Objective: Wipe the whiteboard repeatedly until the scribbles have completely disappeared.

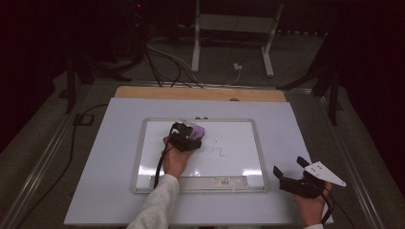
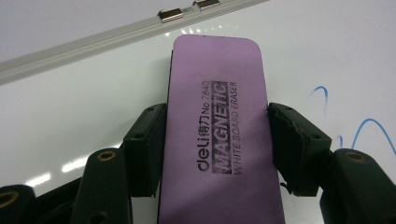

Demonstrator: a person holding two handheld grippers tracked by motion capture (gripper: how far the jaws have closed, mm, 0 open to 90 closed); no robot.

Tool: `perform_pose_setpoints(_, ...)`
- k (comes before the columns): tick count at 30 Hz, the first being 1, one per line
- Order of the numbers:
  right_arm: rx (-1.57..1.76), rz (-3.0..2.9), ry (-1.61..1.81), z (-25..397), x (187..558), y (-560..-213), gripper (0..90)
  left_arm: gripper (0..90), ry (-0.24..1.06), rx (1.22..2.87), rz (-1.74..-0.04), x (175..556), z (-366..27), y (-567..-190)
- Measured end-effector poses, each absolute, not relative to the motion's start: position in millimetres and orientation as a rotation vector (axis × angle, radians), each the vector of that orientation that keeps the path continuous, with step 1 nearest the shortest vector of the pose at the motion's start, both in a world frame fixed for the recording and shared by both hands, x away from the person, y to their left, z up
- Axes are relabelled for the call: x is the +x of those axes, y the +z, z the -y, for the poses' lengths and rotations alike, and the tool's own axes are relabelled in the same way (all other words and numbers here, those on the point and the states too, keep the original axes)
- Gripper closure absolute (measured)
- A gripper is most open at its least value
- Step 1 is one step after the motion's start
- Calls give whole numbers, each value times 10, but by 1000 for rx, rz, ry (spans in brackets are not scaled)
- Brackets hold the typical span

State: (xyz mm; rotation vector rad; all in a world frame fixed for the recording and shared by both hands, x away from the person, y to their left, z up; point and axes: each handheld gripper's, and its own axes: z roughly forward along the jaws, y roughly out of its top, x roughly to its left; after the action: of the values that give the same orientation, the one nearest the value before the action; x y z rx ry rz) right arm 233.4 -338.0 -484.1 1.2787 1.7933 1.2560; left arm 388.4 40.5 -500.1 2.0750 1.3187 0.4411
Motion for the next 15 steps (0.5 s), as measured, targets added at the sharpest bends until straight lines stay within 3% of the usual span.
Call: perform_pose_setpoints(15, 1272, -1804, 1251, 3361, 2339, -4846, 10, 417, 413, 2165, -1155, 3625, 53, -4986)
